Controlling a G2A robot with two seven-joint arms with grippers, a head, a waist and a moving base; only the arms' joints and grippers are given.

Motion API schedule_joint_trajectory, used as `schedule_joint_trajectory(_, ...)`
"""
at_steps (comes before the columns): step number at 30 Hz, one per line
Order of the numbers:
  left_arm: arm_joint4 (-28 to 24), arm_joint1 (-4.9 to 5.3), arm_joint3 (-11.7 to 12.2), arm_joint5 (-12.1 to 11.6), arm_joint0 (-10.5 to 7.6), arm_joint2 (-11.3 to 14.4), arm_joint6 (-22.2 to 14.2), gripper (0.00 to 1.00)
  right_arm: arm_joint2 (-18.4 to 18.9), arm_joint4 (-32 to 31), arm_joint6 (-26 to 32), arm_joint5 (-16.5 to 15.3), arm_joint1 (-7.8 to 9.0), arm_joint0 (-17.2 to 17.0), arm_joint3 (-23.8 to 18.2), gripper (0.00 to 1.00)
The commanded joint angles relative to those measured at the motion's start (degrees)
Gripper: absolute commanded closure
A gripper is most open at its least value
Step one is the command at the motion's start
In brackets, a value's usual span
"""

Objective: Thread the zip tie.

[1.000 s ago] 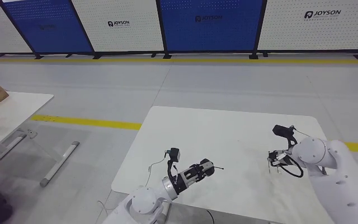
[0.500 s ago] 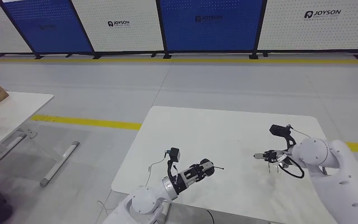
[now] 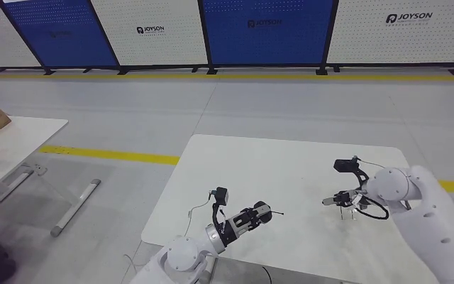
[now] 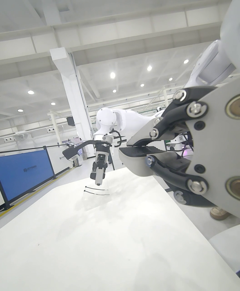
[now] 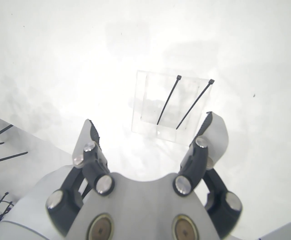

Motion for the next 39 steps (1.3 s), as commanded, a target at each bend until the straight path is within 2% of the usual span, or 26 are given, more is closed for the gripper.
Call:
schedule_joint_trajectory(1,0.0,0.0,0.0,0.0,0.0,0.0,0.0,1.0,0.09,-0.04,0.0,0.06,-0.01,-0.06,-0.06,0.0)
schedule_joint_trajectory(4,0.0,0.0,0.0,0.0,0.0,0.0,0.0,1.0,0.09,-0.04,0.0,0.06,-0.01,-0.06,-0.06,0.0)
schedule_joint_trajectory(7,0.0,0.0,0.0,0.0,0.0,0.0,0.0,1.0,0.65,0.85,-2.71,-2.84,0.19,-1.64,-0.91,0.0)
schedule_joint_trajectory(13,0.0,0.0,0.0,0.0,0.0,0.0,0.0,1.0,4.78,2.27,-3.64,-2.22,1.27,-3.92,-3.79,0.0)
schedule_joint_trajectory(14,0.0,0.0,0.0,0.0,0.0,0.0,0.0,1.0,5.14,1.99,-3.17,-1.58,1.41,-4.07,-4.06,0.13)
schedule_joint_trajectory(15,0.0,0.0,0.0,0.0,0.0,0.0,0.0,1.0,5.32,1.62,-2.47,-0.69,1.51,-4.12,-4.44,0.37)
schedule_joint_trajectory(16,0.0,0.0,0.0,0.0,0.0,0.0,0.0,1.0,5.34,1.43,-1.93,-0.13,1.54,-4.11,-4.57,0.52)
schedule_joint_trajectory(17,0.0,0.0,0.0,0.0,0.0,0.0,0.0,1.0,5.31,1.19,-1.56,0.41,1.56,-4.01,-4.61,0.59)
schedule_joint_trajectory(18,0.0,0.0,0.0,0.0,0.0,0.0,0.0,1.0,5.23,0.92,-1.26,1.36,1.53,-3.81,-4.4,0.61)
schedule_joint_trajectory(21,0.0,0.0,0.0,0.0,0.0,0.0,0.0,1.0,4.59,0.97,-0.19,2.19,1.34,-2.94,-3.28,0.6)
schedule_joint_trajectory(23,0.0,0.0,0.0,0.0,0.0,0.0,0.0,1.0,3.55,1.22,0.0,2.36,1.08,-1.8,-1.55,0.62)
schedule_joint_trajectory(25,0.0,0.0,0.0,0.0,0.0,0.0,0.0,1.0,2.23,1.49,0.0,2.63,0.73,-0.49,0.09,0.68)
schedule_joint_trajectory(29,0.0,0.0,0.0,0.0,0.0,0.0,0.0,1.0,0.37,2.1,0.0,3.48,0.18,1.73,3.04,0.68)
schedule_joint_trajectory(34,0.0,0.0,0.0,0.0,0.0,0.0,0.0,1.0,-1.46,3.51,0.0,3.59,-0.28,3.77,6.47,0.74)
schedule_joint_trajectory(39,0.0,0.0,0.0,0.0,0.0,0.0,0.0,1.0,-4.38,4.31,0.0,4.66,-0.96,5.85,9.77,0.74)
